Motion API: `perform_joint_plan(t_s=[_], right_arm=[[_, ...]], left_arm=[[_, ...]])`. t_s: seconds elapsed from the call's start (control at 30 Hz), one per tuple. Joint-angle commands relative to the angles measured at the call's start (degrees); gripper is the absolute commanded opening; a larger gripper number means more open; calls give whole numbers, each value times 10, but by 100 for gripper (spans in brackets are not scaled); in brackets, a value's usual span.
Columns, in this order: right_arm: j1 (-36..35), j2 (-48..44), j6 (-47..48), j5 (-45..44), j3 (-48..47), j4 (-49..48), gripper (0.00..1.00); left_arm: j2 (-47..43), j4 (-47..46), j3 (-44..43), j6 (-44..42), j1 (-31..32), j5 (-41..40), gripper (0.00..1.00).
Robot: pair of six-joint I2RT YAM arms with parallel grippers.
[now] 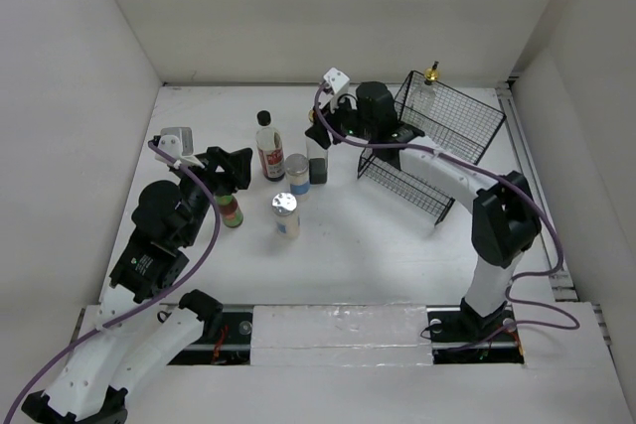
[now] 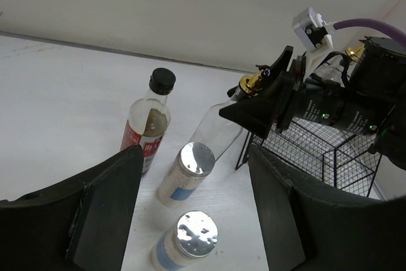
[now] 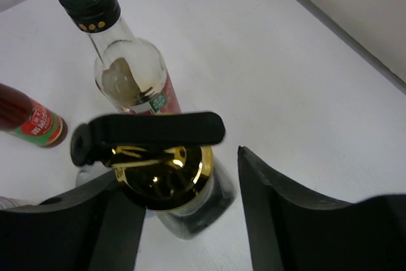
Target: Organize the condiment bottles
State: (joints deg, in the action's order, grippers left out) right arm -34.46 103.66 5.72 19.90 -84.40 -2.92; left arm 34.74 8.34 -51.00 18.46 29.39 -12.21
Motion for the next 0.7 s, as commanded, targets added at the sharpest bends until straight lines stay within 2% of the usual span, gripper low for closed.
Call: perform_joint_plan(t_s=[0.0, 0.17, 0.23, 0.37, 0.53, 0.67], right_arm=[[-13, 11, -5, -6, -31, -60, 58], [-13, -1, -31, -16, -16, -106, 31], [-18, -16, -31, -21, -9, -118, 24], [-18, -61, -44, -50, -9, -133, 21], [-18, -147, -57, -139, -38, -109, 20], [15, -195, -52, -180, -45, -82, 20]], left_arm=[[-4, -29, 5, -6, -1, 2, 63], [-4, -29, 10, -6, -1, 2, 63], [-4, -29, 10, -6, -1, 7, 63], [-4, -29, 10, -6, -1, 7, 63], [-4, -29, 10, -6, -1, 7, 63], [-4, -29, 10, -6, -1, 7, 63]])
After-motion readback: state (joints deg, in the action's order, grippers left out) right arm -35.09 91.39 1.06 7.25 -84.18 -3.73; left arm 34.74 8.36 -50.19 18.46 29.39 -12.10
